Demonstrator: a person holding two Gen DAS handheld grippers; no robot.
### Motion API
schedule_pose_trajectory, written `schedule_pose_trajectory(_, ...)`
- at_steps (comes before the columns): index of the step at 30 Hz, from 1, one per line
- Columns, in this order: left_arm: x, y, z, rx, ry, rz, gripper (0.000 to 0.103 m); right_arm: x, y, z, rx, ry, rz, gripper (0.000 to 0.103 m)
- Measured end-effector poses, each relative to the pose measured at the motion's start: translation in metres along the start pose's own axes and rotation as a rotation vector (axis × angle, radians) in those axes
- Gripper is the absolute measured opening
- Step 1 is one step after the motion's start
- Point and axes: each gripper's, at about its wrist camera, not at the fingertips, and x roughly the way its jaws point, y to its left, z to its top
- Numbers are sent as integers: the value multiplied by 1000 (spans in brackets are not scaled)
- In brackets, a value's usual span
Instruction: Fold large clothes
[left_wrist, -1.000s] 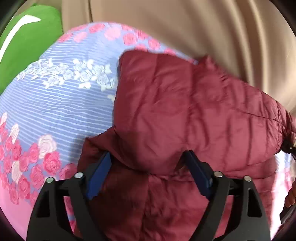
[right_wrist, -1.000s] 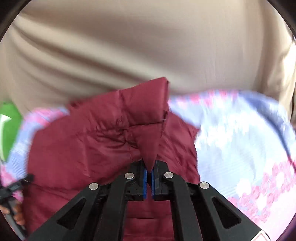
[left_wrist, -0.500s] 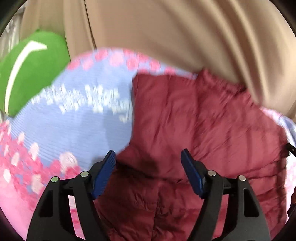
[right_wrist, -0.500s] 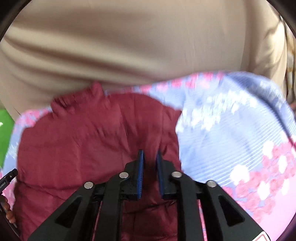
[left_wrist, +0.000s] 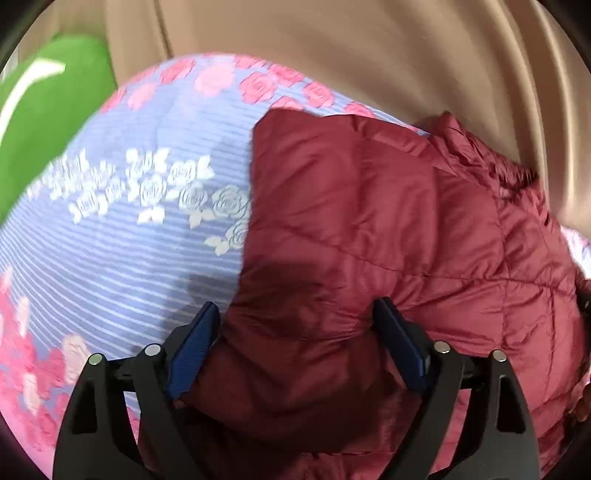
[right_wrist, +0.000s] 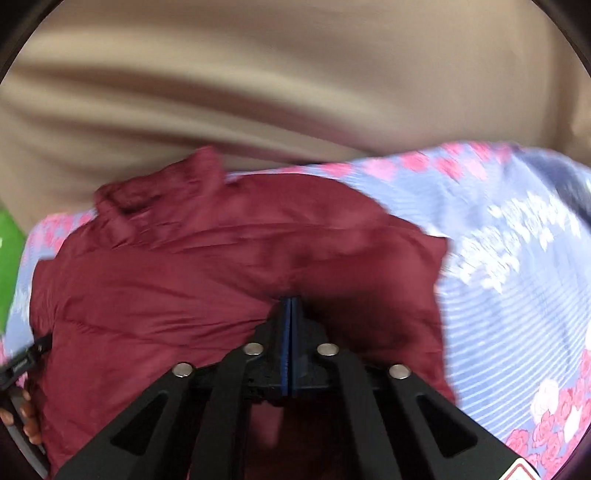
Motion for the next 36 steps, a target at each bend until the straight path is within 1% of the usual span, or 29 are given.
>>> schedule_pose_trajectory(1,0,3,1,-10,1,-5,85,-1,-7,1,17,-3,-9,0)
schedule_pose_trajectory(4,-12,6,0,2,-13,51,84,-25,-29,0,64,-28,-60,0)
schedule_pose_trajectory(5,-20,7,-2,12,-19,68,84,-37,-32,-3,63,-39,-95,9)
schedule_pose_trajectory(6,-28,9,-5,19,-26,77,83,-57,-35,-9,35,-54,-131,14)
schedule_pose_trajectory(8,-53,11,-13,55,-47,94,83,-85,-40,-24,-9,-56,-137,18)
schedule_pose_trajectory(9,-64,11,-17,69,-57,101,83,-106,-46,-37,-31,-45,-120,21)
schedule_pose_trajectory(10,-77,13,-22,87,-69,110,83,-125,-49,-53,-48,-30,-105,32)
schedule_pose_trajectory(11,-89,14,-29,102,-77,118,83,-136,-53,-63,-55,-22,-95,46)
schedule_pose_trajectory(12,-104,17,-38,116,-80,120,84,-157,-58,-83,-68,-8,-86,52)
schedule_pose_trajectory(13,-113,20,-44,121,-75,120,86,-173,-62,-99,-77,4,-85,61)
schedule_pose_trajectory(14,-126,25,-55,128,-61,116,88,-193,-67,-121,-86,18,-89,66)
schedule_pose_trajectory(16,-142,33,-72,131,-26,110,92,-219,-72,-154,-101,41,-93,70)
schedule_pose_trajectory(17,-152,41,-87,126,10,104,94,-233,-76,-173,-98,57,-88,73)
schedule_pose_trajectory(19,-162,54,-113,120,79,69,95,-246,-83,-200,-83,95,-75,74)
schedule_pose_trajectory(20,-170,65,-133,108,136,30,95,-254,-87,-217,-69,122,-58,74)
schedule_pose_trajectory(21,-176,72,-146,97,171,5,95,-260,-90,-233,-58,154,-43,74)
schedule_pose_trajectory(23,-186,90,-179,68,248,-46,95,-267,-91,-252,-38,182,-13,74)
schedule_pose_trajectory(25,-191,101,-203,58,306,-79,94,-276,-90,-267,-25,199,31,74)
schedule_pose_trajectory(26,-196,101,-210,74,295,-85,94,-277,-89,-271,-14,204,49,74)
schedule_pose_trajectory(27,-205,99,-218,108,286,-85,91,-275,-88,-275,6,212,68,74)
schedule_pose_trajectory(28,-209,97,-224,125,295,-98,87,-275,-88,-279,16,220,83,68)
schedule_pose_trajectory(29,-210,96,-226,132,295,-98,79,-273,-87,-282,28,222,92,47)
schedule_pose_trajectory(30,-214,93,-230,160,284,-71,61,-271,-86,-284,36,222,78,34)
schedule_pose_trajectory(31,-215,91,-230,176,283,-62,51,-271,-85,-286,40,224,76,17)
schedule_pose_trajectory(32,-219,91,-231,181,288,-83,26,-273,-85,-286,59,220,100,5)
schedule_pose_trajectory(33,-222,92,-232,171,300,-99,10,-277,-85,-286,68,216,116,4)
schedule_pose_trajectory(35,-229,94,-235,181,300,-103,5,-291,-81,-286,44,207,103,3)
schedule_pose_trajectory(36,-237,93,-238,198,300,-106,4,-297,-80,-286,32,206,101,3)
